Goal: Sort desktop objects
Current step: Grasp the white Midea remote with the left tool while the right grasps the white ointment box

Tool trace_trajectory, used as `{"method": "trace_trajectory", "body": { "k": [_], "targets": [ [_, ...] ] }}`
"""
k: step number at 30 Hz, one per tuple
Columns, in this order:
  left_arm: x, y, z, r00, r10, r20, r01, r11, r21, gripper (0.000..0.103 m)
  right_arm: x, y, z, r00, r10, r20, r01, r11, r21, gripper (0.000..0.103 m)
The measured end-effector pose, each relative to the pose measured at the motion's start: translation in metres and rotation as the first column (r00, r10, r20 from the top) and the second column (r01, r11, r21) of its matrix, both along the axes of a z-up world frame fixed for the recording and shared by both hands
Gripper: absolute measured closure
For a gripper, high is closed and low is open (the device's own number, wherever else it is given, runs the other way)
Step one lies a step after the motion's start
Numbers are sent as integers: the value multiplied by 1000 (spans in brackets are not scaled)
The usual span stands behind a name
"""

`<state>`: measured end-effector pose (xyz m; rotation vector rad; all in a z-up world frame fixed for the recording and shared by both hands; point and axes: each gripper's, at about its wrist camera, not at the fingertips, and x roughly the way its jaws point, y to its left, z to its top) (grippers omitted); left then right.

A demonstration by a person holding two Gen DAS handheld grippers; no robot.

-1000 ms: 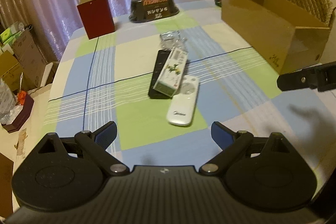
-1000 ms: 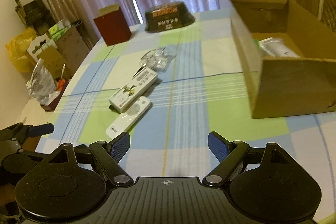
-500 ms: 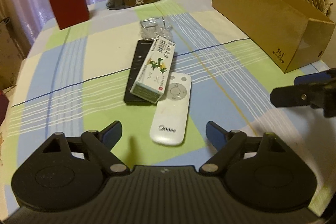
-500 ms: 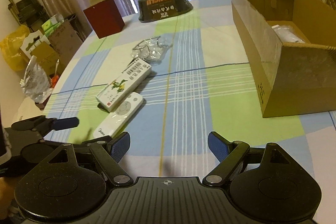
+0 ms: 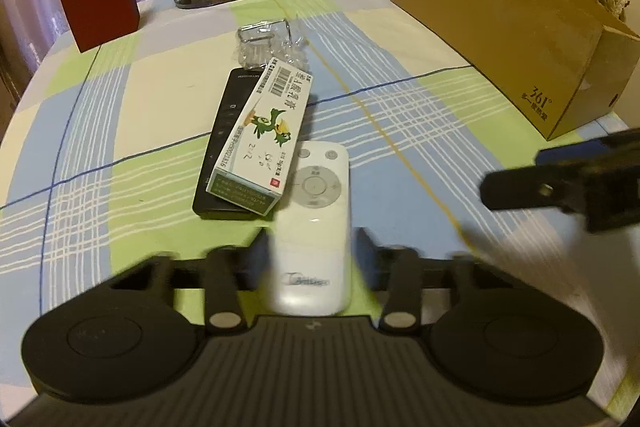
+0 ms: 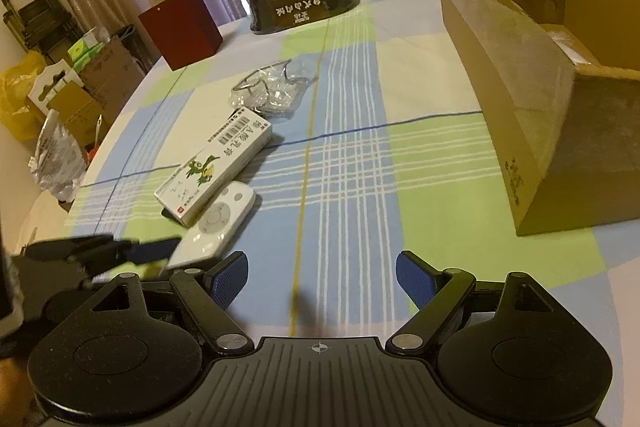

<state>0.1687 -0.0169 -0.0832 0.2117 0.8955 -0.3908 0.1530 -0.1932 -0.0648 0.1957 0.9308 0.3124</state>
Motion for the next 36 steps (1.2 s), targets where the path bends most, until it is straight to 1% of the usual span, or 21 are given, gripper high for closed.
{"method": "trace_trajectory", "body": {
  "k": [6,10,15,21,22,23,24,26,27,30,31,33,35,36],
  "targets": [
    [-28,2,6,999,-2,-37,3,1000,30,68,25,16,4,1000,11,2,-11,999,43,19],
    [-40,20,13,999,27,-45,-25,998,52,68,46,34,1,1000,8,-23,-5,993,121,19],
    [-42,45,19,996,76,-54,-72,995,67,68,71,59,-6,997,-5,-74,20,977,213,19],
    [-40,56,16,993,102,-60,-99,994,57,68,89,83,-18,995,-17,-98,34,983,180,20],
    [-39,56,15,993,104,-62,-101,993,53,68,91,84,-20,994,-23,-104,41,983,177,24],
    [-39,56,14,992,105,-65,-102,993,51,68,93,85,-22,993,-26,-112,46,982,180,34],
    [-39,56,14,992,106,-68,-103,993,49,68,95,86,-25,992,-31,-121,53,982,182,46],
    [-41,55,13,992,103,-71,-99,994,53,68,96,87,-29,990,-45,-131,67,982,176,46],
    [-42,54,12,992,100,-74,-96,994,54,68,96,87,-29,991,-42,-124,63,984,169,54],
    [-43,52,11,993,93,-77,-89,994,57,67,92,87,-25,995,-20,-100,31,993,111,60],
    [-43,51,11,993,91,-78,-87,995,58,68,90,86,-23,996,-10,-92,18,996,91,63],
    [-44,50,11,993,89,-74,-85,995,56,68,82,80,-17,997,22,-75,-18,999,45,66],
    [-44,49,11,993,88,-72,-85,995,53,67,71,71,-11,996,61,-63,-62,998,-12,66],
    [-45,49,11,993,88,-73,-85,995,52,65,64,65,-10,994,84,-67,-87,995,-43,66]
  ]
}}
